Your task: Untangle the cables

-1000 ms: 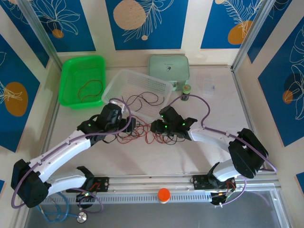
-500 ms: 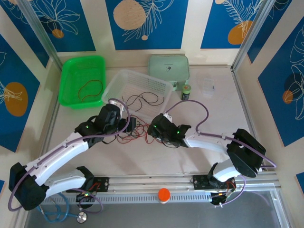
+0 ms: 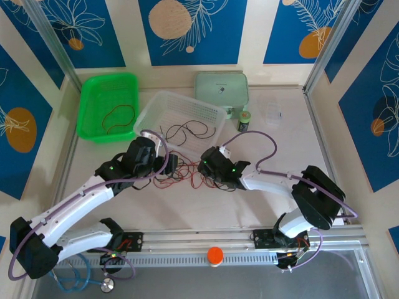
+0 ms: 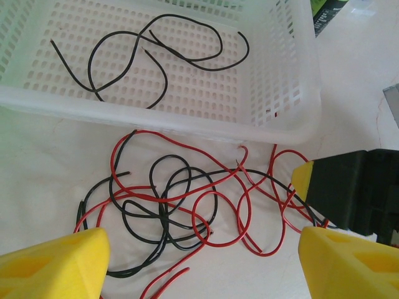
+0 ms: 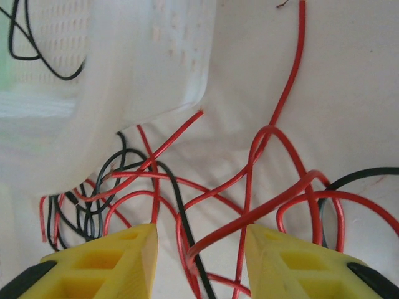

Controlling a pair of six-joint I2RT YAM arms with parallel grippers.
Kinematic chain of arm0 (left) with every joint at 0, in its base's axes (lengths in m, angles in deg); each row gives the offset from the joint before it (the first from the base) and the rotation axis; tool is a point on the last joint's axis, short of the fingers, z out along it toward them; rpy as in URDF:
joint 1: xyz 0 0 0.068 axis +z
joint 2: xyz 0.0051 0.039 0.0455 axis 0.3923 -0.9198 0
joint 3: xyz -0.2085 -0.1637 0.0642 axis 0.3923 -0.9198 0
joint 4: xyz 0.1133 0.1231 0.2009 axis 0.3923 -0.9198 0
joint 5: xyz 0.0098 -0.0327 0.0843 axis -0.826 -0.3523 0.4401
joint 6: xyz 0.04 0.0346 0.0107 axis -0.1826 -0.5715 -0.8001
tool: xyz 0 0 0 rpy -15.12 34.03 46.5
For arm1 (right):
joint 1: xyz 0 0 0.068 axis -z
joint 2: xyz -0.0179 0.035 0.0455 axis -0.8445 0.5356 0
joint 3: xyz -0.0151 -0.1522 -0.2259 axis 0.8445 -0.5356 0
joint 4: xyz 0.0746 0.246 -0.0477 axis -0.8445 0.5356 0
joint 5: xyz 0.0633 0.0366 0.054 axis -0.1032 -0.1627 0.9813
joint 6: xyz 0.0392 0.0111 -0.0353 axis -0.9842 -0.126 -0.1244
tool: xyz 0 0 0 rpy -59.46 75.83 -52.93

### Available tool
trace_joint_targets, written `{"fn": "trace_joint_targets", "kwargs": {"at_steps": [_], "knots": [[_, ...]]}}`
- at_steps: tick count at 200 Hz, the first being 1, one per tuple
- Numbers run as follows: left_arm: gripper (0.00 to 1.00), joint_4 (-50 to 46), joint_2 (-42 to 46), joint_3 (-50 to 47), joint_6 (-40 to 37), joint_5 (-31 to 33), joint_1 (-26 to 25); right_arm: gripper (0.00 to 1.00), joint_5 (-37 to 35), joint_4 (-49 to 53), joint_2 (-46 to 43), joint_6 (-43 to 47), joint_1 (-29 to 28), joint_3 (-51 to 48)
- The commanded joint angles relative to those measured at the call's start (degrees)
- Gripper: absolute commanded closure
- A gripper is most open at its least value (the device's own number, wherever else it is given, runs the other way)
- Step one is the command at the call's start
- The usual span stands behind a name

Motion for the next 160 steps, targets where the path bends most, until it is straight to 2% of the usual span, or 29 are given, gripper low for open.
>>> {"fn": "trace_joint_targets", "kwargs": {"at_steps": [1, 18, 85, 127, 160], "knots": [[0.21, -1.33, 0.90, 1.64, -1.37, 0.62, -0.53, 0.59, -1.01, -1.87, 1.41, -1.74, 0.56, 0.47], [0.21, -1.59, 0.95, 1.83, -1.63, 0.97, -0.53, 0.63, -0.95, -3.07, 2.16, -2.11, 0.67, 0.28], [0.21, -2.45, 1.71, 2.18, -2.16, 0.56, -0.53, 1.00, -4.17, -3.71, 0.12, -0.11, -0.33, 0.29], [0.21, -2.08, 1.16, 2.22, -2.25, -0.84, -0.49, 1.00, -9.21, 1.54, -10.74, 5.43, -3.49, 0.06], [0.21, -0.93, 0.15, 2.27, -2.16, -2.37, -0.69, 1.00, -7.35, 7.31, -20.46, 11.72, -3.41, 1.34]]}}
